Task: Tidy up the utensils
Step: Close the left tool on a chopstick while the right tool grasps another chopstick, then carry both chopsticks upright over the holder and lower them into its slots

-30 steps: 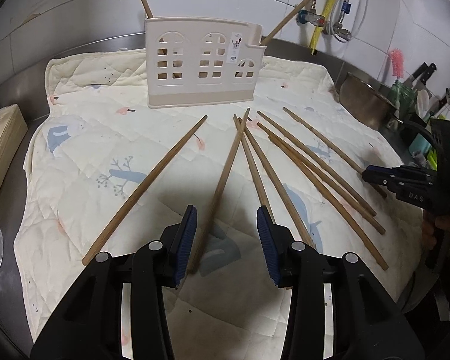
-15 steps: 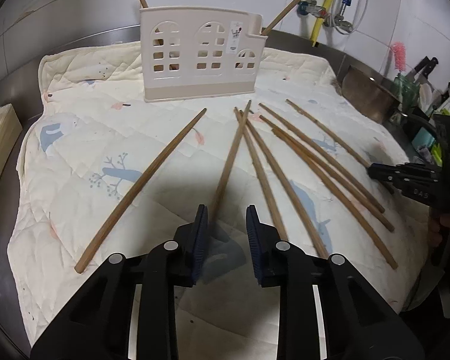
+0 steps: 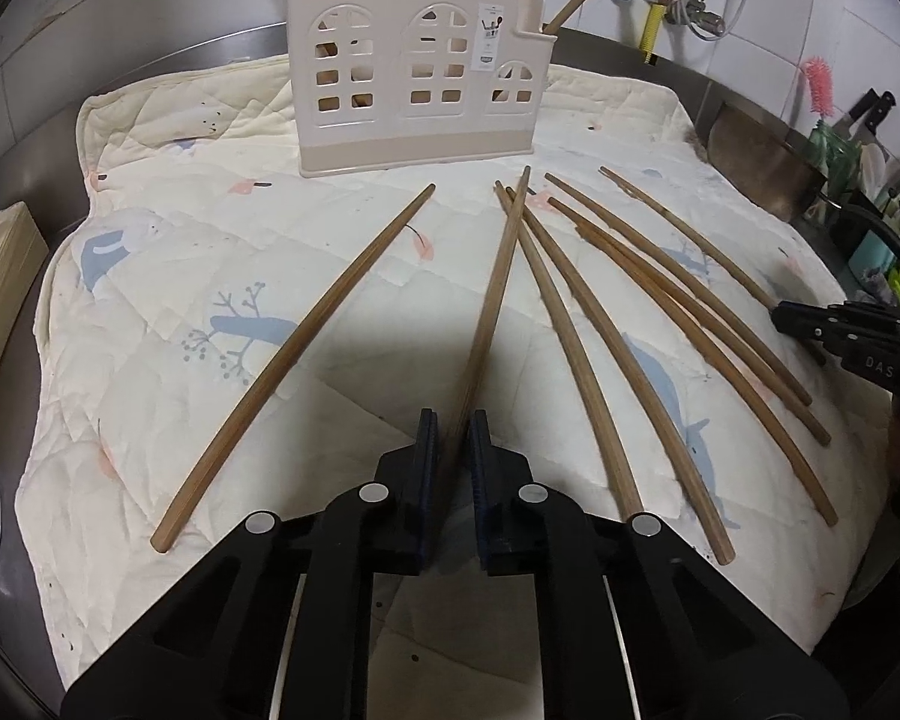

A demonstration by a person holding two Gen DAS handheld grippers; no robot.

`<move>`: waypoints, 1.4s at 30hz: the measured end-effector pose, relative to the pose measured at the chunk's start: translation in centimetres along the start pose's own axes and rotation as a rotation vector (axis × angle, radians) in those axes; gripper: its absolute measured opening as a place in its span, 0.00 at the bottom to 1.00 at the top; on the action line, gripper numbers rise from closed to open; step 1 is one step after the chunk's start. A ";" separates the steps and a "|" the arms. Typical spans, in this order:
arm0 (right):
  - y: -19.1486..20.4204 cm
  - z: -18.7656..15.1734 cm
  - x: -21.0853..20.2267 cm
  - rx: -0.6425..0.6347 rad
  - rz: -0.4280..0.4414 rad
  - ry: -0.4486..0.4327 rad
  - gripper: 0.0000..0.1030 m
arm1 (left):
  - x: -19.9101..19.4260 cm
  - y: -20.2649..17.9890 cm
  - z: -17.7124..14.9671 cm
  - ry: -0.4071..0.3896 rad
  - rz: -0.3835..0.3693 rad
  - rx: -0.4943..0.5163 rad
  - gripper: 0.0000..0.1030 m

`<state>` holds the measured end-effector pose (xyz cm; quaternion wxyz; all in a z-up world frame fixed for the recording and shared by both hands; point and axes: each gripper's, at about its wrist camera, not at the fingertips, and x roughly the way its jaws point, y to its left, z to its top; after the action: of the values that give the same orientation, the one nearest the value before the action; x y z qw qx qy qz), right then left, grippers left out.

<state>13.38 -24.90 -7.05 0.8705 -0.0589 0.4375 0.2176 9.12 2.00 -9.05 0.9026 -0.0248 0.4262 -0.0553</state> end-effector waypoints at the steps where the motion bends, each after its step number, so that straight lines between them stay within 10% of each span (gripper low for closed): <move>1: 0.0 0.0 0.0 0.001 0.000 -0.001 0.07 | -0.1 0.0 0.0 0.000 -0.001 0.000 0.09; 24: 1.5 7.0 -7.6 -0.078 0.018 -0.270 0.07 | -7.3 -1.8 7.2 -0.206 -0.075 0.039 0.05; 42: 3.6 15.9 -12.0 -0.219 0.156 -0.318 0.07 | -10.0 -1.0 14.2 -0.275 -0.105 0.053 0.05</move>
<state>17.25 -20.91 12.37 0.8976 -0.0840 0.2713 0.3371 13.75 2.15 7.73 0.9487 -0.0307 0.2949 -0.1095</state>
